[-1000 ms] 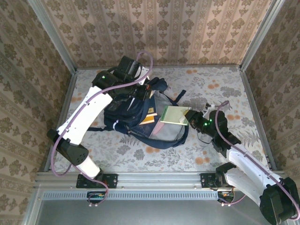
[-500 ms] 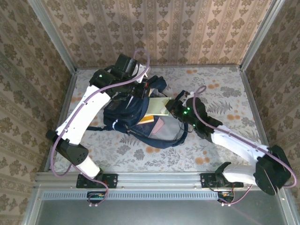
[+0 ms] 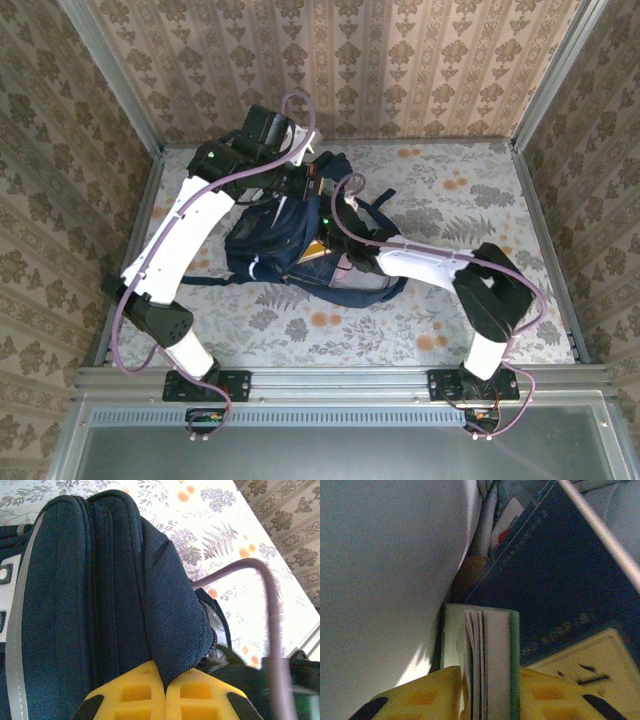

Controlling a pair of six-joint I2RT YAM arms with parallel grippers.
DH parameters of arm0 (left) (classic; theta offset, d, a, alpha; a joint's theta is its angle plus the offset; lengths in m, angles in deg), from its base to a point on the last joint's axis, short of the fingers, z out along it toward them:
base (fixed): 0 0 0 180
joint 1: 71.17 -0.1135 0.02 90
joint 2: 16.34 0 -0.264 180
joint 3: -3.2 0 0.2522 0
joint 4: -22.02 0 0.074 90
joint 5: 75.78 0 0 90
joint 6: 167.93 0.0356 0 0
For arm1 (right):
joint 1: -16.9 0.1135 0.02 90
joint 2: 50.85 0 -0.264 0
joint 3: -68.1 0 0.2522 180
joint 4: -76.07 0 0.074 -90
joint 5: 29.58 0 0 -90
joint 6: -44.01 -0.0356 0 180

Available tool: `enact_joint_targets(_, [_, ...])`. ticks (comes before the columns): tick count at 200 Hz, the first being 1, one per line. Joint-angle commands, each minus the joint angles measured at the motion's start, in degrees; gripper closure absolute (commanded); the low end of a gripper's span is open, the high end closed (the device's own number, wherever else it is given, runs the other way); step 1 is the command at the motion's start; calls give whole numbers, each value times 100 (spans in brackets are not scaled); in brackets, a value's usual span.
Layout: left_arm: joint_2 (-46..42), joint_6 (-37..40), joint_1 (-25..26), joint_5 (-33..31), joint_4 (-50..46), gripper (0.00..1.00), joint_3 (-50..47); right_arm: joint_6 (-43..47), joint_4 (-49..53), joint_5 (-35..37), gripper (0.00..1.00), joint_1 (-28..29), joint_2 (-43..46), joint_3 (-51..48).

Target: Pack books, pencil case, and school supplies into a backpack

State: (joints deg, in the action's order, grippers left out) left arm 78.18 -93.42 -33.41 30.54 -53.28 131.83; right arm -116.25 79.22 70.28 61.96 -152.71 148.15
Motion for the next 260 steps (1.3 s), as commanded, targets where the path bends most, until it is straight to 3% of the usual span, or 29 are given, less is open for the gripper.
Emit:
enact_joint_targets(1, [-158,-130,-23,347,731,100,531,-102,-401,168,64,90,-464,389])
enact_joint_targets(50, [-188,-139,-167,328,730,100,489,-170,-2019,-835,37,24,-1000,306])
enact_joint_targets(78, [-258,-104,-241,258,765,100,282,341,-2354,-1021,17,-45,-425,-119])
enact_joint_targets(110, [-397,-156,-313,297,995,100,-160,749,-2078,-963,6,-138,376,-690])
enact_joint_targets(169, [-548,-543,-331,766,1760,100,-1134,912,-1083,-627,9,-400,1903,-2097])
enact_joint_targets(203, [-524,-1062,-175,1310,2608,100,-1955,1614,99,369,14,-597,3555,-2903])
enact_joint_targets(229, [-278,-1111,171,1286,2833,100,-2266,1700,1062,1225,20,-1045,4905,-3572])
enact_joint_targets(260, [196,-1255,544,1326,3168,100,-2419,1807,1536,1004,24,-1702,6092,-4125])
